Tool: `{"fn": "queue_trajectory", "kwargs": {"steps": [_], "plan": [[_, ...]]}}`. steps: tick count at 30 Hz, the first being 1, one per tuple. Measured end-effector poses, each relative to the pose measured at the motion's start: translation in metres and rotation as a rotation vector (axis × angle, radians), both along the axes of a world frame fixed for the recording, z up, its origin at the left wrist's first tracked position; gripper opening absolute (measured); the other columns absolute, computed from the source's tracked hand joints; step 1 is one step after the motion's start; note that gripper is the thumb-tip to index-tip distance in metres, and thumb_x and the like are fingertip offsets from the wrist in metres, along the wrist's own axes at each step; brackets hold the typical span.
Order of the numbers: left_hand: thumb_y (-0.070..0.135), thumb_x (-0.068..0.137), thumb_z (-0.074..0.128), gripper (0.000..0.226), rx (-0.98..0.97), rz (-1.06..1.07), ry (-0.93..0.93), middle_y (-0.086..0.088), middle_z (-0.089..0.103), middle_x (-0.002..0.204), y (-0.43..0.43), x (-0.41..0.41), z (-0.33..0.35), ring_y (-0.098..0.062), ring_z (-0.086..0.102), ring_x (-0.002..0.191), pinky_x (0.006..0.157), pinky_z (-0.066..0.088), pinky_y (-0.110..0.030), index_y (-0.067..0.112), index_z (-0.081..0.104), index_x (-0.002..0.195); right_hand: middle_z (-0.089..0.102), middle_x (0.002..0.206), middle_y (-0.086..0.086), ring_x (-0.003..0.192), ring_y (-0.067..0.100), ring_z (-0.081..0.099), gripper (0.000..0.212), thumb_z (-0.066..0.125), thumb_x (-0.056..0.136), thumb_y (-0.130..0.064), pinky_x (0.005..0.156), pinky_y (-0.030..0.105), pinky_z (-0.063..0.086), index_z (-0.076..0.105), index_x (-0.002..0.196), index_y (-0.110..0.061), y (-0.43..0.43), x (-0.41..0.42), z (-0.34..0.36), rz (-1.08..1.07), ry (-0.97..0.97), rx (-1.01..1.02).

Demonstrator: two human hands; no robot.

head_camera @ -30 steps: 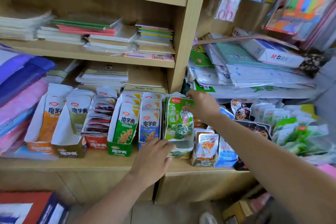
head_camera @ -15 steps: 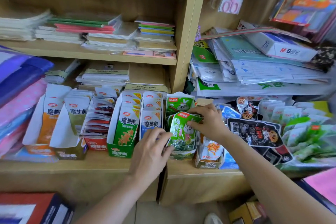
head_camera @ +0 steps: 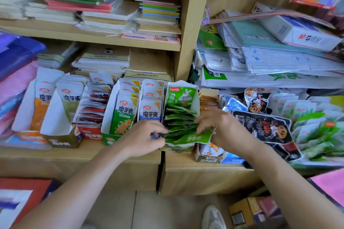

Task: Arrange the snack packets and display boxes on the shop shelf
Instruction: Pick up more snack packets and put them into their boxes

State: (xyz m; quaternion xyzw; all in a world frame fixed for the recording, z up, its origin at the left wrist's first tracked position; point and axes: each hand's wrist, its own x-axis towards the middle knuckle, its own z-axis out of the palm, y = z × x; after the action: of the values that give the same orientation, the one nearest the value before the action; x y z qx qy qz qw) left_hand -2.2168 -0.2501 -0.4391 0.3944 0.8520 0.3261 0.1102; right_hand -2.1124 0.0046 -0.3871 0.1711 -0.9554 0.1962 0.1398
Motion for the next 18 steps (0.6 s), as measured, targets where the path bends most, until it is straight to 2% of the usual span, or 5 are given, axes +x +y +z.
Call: {"fn": "queue_trajectory", "kwargs": {"steps": [3, 6, 11, 15, 18], "plan": [[0.028, 0.091, 0.071, 0.020, 0.014, 0.013, 0.046, 0.022, 0.067, 0.106, 0.000, -0.003, 0.000, 0.006, 0.062, 0.093, 0.081, 0.044, -0.008, 0.026, 0.078, 0.110, 0.068, 0.101, 0.003, 0.089, 0.024, 0.066, 0.037, 0.072, 0.062, 0.011, 0.069, 0.041, 0.056, 0.079, 0.084, -0.018, -0.004, 0.005, -0.005, -0.023, 0.012, 0.044], [0.027, 0.090, 0.074, 0.011, 0.043, 0.029, 0.151, 0.018, 0.072, 0.097, 0.005, -0.001, 0.000, 0.003, 0.065, 0.086, 0.082, 0.051, -0.019, 0.024, 0.082, 0.097, 0.071, 0.095, -0.003, 0.084, 0.019, 0.066, 0.030, 0.084, 0.069, 0.000, 0.068, 0.037, 0.056, 0.080, 0.090, -0.021, -0.005, 0.006, -0.009, 0.015, 0.026, 0.048], [0.027, 0.089, 0.075, 0.010, 0.224, 0.197, 0.219, 0.014, 0.077, 0.085, 0.014, -0.005, 0.001, -0.003, 0.069, 0.072, 0.071, 0.057, -0.026, 0.026, 0.081, 0.096, 0.074, 0.082, -0.001, 0.075, 0.023, 0.068, 0.020, 0.081, 0.069, -0.001, 0.064, 0.038, 0.057, 0.080, 0.085, -0.014, -0.003, 0.002, -0.012, 0.011, 0.113, -0.023], [0.019, 0.087, 0.078, 0.007, 0.422, 0.331, 0.212, 0.011, 0.076, 0.075, 0.030, -0.011, 0.011, -0.003, 0.069, 0.068, 0.067, 0.058, -0.027, 0.020, 0.082, 0.093, 0.069, 0.075, -0.003, 0.071, 0.016, 0.061, 0.012, 0.086, 0.072, -0.008, 0.065, 0.034, 0.054, 0.076, 0.078, -0.012, -0.007, -0.010, -0.009, -0.136, 0.166, -0.135], [0.015, 0.084, 0.080, 0.006, 0.550, 0.396, 0.138, 0.010, 0.075, 0.074, 0.039, -0.019, 0.018, -0.001, 0.070, 0.068, 0.068, 0.058, -0.023, 0.017, 0.082, 0.090, 0.057, 0.065, 0.001, 0.066, 0.021, 0.051, 0.022, 0.085, 0.075, -0.013, 0.056, 0.035, 0.045, 0.065, 0.068, -0.008, -0.005, -0.026, 0.001, -0.213, 0.205, -0.035]]}}
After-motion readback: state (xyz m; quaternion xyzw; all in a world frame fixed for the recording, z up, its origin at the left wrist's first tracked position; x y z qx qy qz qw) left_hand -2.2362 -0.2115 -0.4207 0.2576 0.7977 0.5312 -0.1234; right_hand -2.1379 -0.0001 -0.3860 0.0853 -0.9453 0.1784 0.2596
